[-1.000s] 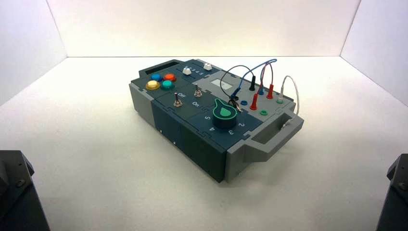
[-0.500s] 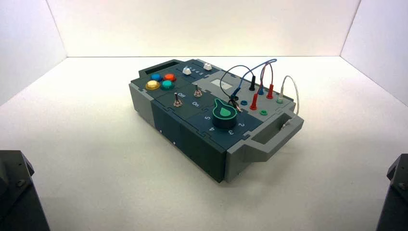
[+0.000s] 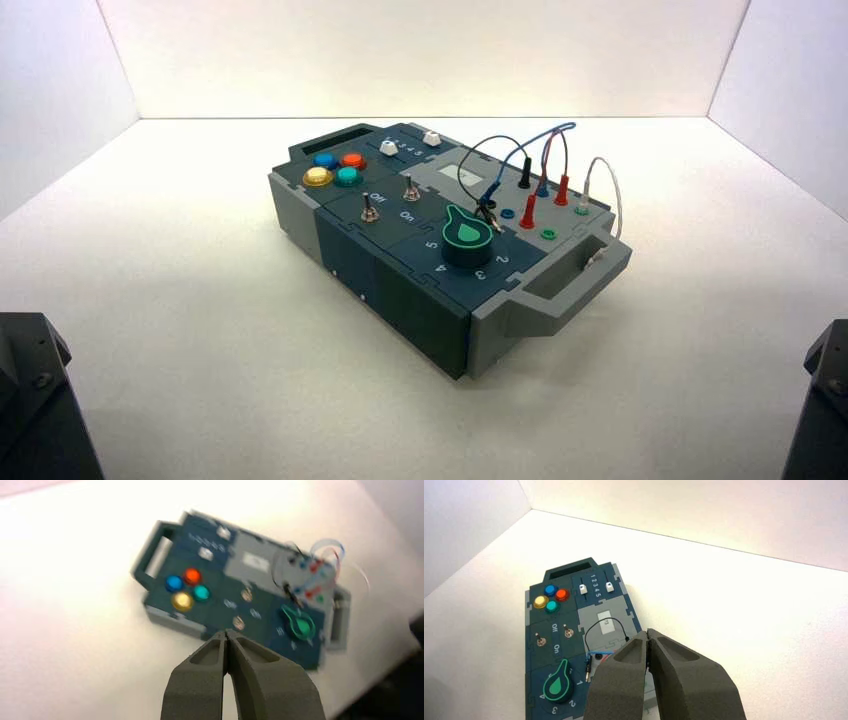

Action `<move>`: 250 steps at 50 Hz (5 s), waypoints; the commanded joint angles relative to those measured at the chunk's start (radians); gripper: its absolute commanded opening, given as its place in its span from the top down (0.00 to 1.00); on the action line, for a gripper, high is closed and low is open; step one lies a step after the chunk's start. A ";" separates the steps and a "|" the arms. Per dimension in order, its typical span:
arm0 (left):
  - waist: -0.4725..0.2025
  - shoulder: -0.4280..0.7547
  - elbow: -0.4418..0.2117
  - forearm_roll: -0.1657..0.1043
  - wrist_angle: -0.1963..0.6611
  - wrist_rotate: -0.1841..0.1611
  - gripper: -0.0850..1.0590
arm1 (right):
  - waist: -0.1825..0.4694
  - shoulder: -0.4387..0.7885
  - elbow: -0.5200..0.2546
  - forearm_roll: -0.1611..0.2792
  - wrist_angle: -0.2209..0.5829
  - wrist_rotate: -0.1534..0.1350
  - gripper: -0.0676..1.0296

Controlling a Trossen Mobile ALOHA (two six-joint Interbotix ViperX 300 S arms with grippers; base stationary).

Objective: Turn the knob to position 1.

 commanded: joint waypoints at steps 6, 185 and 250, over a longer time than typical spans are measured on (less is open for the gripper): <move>-0.133 0.133 -0.072 -0.017 0.020 -0.011 0.95 | -0.008 0.014 -0.029 0.003 0.002 0.003 0.96; -0.353 1.022 -0.477 0.052 0.046 0.189 0.95 | -0.049 -0.094 -0.028 0.011 -0.005 0.014 0.96; -0.368 1.051 -0.514 0.043 0.060 0.233 0.95 | -0.051 -0.094 -0.026 0.014 -0.006 0.015 0.96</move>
